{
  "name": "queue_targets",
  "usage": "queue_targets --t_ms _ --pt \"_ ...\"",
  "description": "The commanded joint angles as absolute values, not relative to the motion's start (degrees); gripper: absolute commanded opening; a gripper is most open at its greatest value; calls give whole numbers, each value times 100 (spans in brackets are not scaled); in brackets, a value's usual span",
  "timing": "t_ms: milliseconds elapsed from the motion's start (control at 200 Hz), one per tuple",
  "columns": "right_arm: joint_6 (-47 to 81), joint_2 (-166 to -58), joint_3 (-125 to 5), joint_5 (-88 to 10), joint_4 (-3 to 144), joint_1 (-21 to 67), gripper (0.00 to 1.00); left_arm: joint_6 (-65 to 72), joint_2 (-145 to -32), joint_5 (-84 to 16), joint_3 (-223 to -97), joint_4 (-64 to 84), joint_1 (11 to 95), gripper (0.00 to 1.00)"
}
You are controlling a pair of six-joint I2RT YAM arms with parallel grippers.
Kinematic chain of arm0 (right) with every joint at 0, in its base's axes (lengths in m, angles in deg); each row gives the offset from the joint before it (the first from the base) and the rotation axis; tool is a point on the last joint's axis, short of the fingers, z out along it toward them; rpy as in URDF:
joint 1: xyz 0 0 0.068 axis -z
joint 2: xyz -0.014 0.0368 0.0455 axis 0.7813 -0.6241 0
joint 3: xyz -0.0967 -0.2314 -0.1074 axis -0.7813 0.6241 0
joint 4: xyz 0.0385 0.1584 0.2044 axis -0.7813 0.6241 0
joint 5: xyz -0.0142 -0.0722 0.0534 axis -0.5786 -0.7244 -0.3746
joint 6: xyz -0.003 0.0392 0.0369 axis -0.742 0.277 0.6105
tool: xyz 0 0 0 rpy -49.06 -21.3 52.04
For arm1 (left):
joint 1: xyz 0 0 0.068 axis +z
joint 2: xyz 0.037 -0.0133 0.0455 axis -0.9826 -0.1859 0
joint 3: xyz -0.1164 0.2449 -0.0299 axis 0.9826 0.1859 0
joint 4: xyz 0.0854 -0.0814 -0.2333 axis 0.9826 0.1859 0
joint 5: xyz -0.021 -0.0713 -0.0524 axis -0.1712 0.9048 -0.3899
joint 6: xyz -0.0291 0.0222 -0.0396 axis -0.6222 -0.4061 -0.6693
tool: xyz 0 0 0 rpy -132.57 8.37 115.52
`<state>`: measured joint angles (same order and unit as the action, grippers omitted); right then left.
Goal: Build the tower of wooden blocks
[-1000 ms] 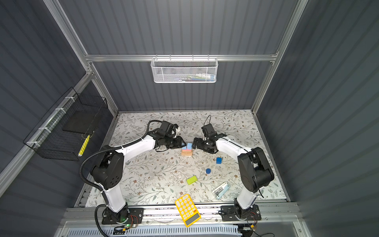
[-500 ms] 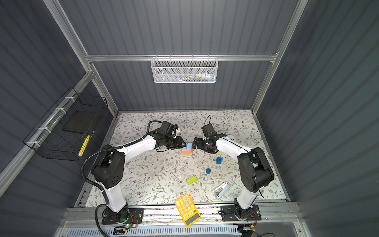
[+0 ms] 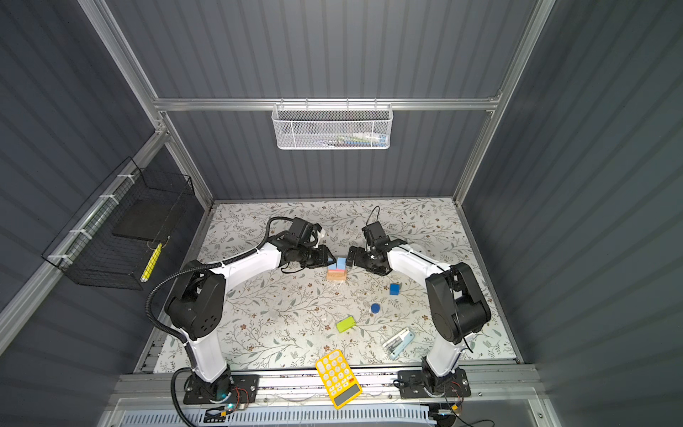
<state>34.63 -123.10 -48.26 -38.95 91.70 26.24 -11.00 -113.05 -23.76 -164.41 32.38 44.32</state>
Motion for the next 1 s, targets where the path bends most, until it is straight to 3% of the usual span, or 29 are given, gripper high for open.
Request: queue_targets --t_ms 0,995 --pt "3478 -12388 -4982 -3942 9186 2643 99 -1122 -11417 -2299 -16623 3350 4391 39" --pt "3510 -12456 -5002 -3802 9153 2653 99 -1076 -11432 -2400 -16744 3475 4387 42"
